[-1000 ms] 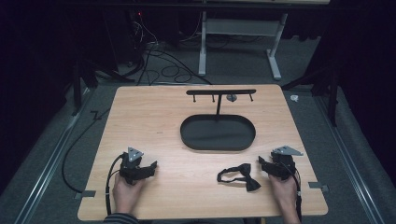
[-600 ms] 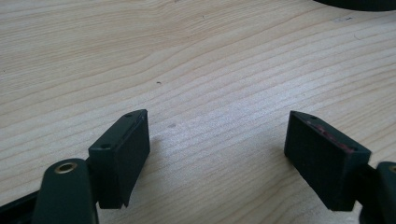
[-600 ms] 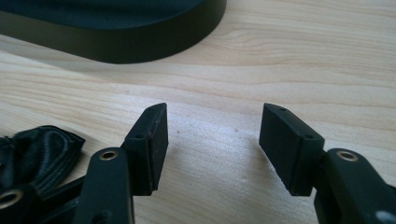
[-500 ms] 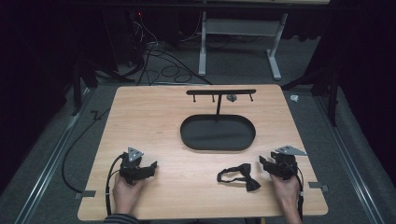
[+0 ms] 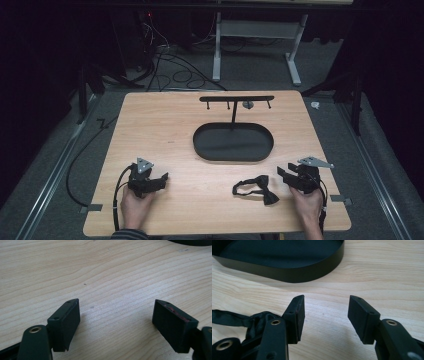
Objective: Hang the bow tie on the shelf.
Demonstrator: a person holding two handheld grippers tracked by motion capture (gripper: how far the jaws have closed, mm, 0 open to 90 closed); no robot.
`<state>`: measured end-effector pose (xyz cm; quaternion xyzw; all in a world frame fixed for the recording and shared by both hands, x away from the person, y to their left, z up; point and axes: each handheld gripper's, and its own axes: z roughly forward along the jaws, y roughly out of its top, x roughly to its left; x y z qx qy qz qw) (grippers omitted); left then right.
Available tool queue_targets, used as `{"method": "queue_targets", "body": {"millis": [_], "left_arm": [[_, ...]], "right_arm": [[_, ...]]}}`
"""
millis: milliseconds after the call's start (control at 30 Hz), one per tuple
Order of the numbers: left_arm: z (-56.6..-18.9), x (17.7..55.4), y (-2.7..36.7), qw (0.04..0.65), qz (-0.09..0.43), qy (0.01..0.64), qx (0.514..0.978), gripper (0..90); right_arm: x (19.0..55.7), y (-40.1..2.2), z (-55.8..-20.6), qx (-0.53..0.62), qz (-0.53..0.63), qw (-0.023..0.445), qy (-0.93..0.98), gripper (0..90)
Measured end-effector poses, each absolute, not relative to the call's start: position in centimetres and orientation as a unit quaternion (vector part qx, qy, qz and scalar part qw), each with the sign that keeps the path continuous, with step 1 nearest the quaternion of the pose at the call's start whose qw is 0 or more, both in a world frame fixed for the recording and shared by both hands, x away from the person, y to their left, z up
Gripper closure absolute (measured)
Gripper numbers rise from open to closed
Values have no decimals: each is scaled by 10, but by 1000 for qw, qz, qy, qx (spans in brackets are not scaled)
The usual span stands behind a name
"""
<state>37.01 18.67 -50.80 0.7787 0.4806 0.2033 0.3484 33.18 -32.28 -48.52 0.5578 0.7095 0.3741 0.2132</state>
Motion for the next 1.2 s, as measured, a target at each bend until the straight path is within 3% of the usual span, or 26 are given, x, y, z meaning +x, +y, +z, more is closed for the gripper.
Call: {"method": "queue_targets", "body": {"millis": [1200], "left_arm": [[-508, 370, 187, 349, 203, 481, 779, 228]], "right_arm": [[325, -274, -474, 484, 418, 174, 748, 535]]}}
